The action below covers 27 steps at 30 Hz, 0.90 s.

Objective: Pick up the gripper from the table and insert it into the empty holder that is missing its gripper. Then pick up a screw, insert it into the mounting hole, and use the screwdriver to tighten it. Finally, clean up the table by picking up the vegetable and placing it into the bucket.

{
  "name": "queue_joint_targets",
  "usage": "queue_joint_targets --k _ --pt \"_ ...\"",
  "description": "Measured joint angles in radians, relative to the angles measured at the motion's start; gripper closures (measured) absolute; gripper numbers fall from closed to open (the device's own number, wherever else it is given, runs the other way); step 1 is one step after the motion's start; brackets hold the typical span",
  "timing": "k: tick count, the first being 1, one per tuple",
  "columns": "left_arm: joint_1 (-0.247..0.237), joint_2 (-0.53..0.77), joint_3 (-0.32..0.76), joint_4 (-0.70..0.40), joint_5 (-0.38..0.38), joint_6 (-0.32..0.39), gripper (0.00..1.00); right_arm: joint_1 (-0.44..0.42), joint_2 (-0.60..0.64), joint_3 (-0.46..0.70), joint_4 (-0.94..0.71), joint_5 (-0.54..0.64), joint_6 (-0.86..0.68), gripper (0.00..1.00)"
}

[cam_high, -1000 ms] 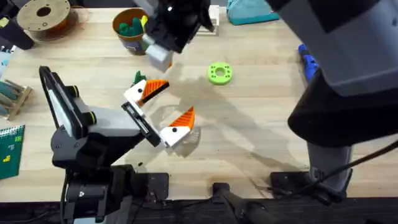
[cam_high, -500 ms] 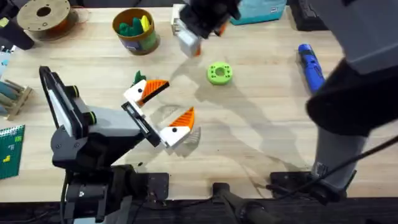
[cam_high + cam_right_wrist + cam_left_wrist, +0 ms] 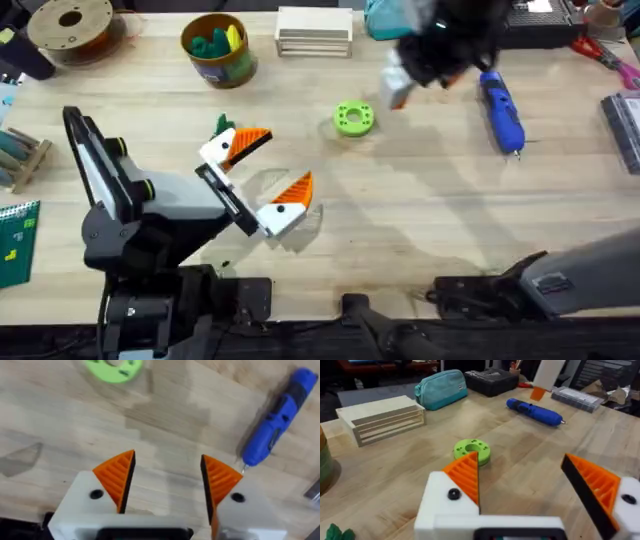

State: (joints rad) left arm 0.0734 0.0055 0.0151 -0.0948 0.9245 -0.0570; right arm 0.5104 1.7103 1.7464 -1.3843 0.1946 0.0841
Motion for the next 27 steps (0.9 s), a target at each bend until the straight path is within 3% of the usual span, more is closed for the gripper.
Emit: queue_joint_targets --k 4,9,15,27 --pt "0.000 0.000 0.000 0.000 0.000 0.000 0.006 -0.121 -0.082 -0.165 0.056 0.000 0.019 0.214" --pt "0.000 0.000 0.000 0.000 0.000 0.000 0.006 -0.297 -0.093 -0.262 0.107 -0.032 0.000 0.134" --pt "0.000 0.000 0.000 0.000 0.000 0.000 0.006 -0.464 -0.093 -0.277 0.216 -0.118 -0.070 0.016" --pt "0.000 0.000 0.000 0.000 0.000 0.000 0.006 -0.686 -0.021 -0.278 0.384 -0.152 -0.214 0.010"
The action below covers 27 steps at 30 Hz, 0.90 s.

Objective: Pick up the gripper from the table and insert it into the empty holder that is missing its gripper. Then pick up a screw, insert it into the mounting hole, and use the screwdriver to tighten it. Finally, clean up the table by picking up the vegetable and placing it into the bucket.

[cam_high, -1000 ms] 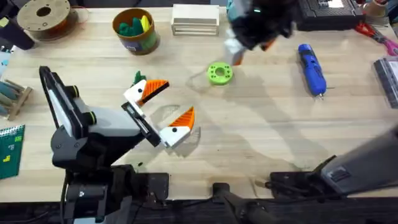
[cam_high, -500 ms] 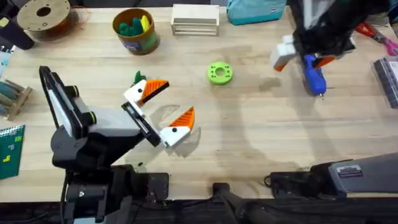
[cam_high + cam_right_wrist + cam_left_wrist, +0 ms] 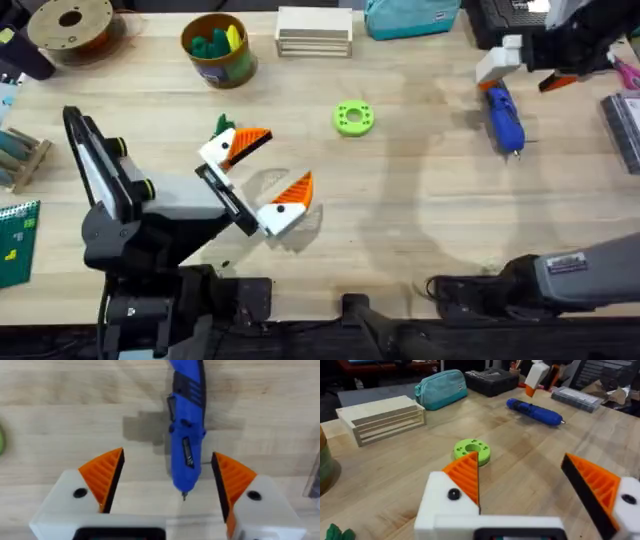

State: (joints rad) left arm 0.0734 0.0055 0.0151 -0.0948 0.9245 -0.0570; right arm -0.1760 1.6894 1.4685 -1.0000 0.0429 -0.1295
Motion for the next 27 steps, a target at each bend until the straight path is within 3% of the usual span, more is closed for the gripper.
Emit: queue_joint_targets --k 9,16,27 --pt "0.000 0.000 0.000 0.000 0.000 0.000 0.005 -0.073 0.158 0.009 0.057 -0.009 -0.101 0.010" --pt "0.000 0.000 0.000 0.000 0.000 0.000 0.005 -0.089 0.312 0.162 0.019 -0.060 -0.162 0.011" --pt "0.000 0.000 0.000 0.000 0.000 0.000 0.004 -0.090 0.412 0.180 0.043 -0.059 -0.193 0.011"
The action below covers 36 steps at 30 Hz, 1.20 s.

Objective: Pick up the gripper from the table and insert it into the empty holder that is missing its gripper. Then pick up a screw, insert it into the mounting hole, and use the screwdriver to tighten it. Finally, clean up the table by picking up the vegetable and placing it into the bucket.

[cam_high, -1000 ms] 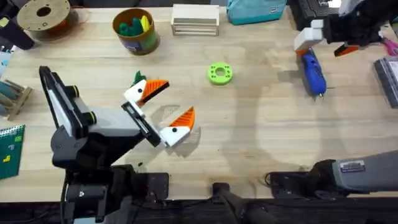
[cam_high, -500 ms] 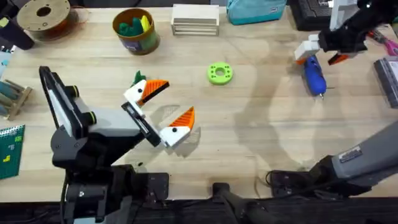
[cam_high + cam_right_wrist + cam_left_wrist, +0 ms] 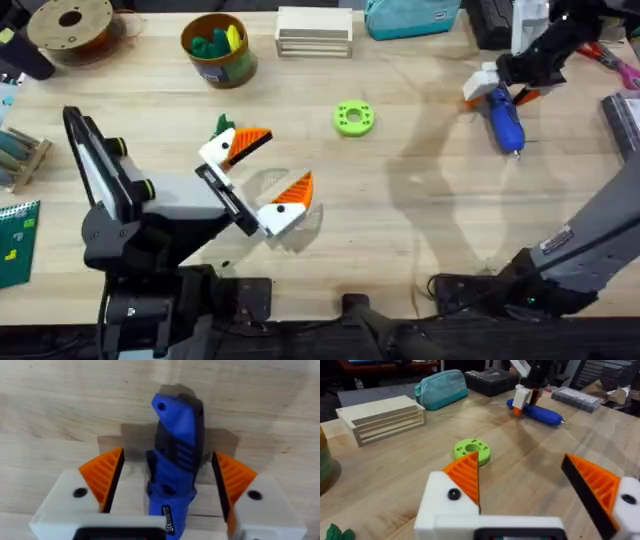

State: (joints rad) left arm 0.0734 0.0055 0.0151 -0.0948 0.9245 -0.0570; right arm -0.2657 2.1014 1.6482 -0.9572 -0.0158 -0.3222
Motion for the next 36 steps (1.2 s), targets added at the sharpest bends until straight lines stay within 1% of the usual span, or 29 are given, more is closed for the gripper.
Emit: queue_joint_targets --k 13,24,26,28,31,34,35,36 --pt "0.000 0.000 0.000 0.000 0.000 0.000 0.005 -0.023 0.004 0.000 0.039 0.003 0.000 0.010" --pt "0.000 0.000 0.000 0.000 0.000 0.000 0.006 -0.022 0.017 0.008 0.025 0.016 -0.001 0.010" --pt "0.000 0.000 0.000 0.000 0.000 0.000 0.006 -0.022 0.017 0.008 0.025 0.014 -0.002 0.027" --pt "0.000 0.000 0.000 0.000 0.000 0.000 0.006 -0.022 0.017 0.009 0.022 0.014 -0.005 0.117" --pt "0.000 0.000 0.000 0.000 0.000 0.000 0.006 -0.025 0.017 0.010 0.011 0.011 -0.008 0.498" --pt "0.000 0.000 0.000 0.000 0.000 0.000 0.006 -0.027 0.017 0.010 0.011 0.011 -0.012 0.730" --pt "0.000 0.000 0.000 0.000 0.000 0.000 0.006 -0.027 0.018 0.010 0.011 0.008 -0.013 0.879" --pt "0.000 0.000 0.000 0.000 0.000 0.000 0.006 -0.027 0.021 0.010 0.008 0.007 -0.014 0.962"
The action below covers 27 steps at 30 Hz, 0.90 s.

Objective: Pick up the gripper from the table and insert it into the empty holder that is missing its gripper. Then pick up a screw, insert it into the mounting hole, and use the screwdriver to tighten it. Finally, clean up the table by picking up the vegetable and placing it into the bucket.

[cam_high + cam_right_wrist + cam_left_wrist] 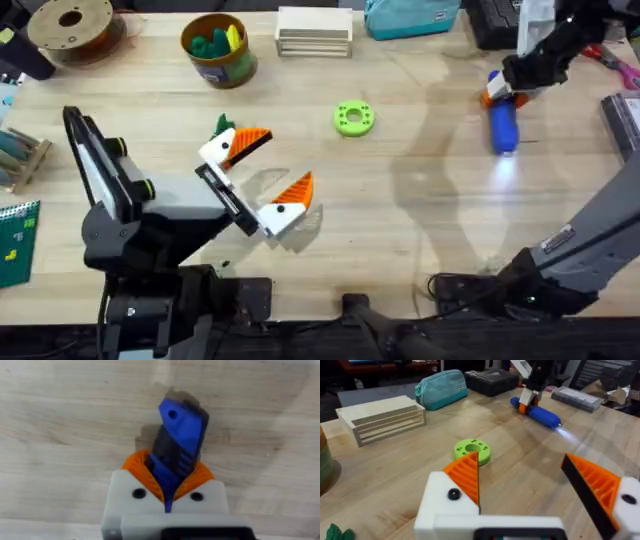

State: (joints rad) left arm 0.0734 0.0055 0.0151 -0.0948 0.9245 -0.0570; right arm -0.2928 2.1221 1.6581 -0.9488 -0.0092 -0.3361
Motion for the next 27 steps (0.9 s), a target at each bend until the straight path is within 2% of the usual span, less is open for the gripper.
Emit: queue_joint_targets --k 11,16,22,27 --pt "0.000 0.000 0.000 0.000 0.000 0.000 0.006 0.003 0.001 0.002 -0.020 -0.008 0.002 0.985" --pt "0.000 0.000 0.000 0.000 0.000 0.000 0.006 0.033 -0.021 -0.002 -0.047 -0.018 0.003 0.987" --pt "0.000 0.000 0.000 0.000 0.000 0.000 0.006 0.086 -0.169 -0.002 -0.060 -0.049 0.012 0.991" --pt "0.000 0.000 0.000 0.000 0.000 0.000 0.005 0.135 -0.313 -0.002 -0.067 -0.141 0.014 0.993"
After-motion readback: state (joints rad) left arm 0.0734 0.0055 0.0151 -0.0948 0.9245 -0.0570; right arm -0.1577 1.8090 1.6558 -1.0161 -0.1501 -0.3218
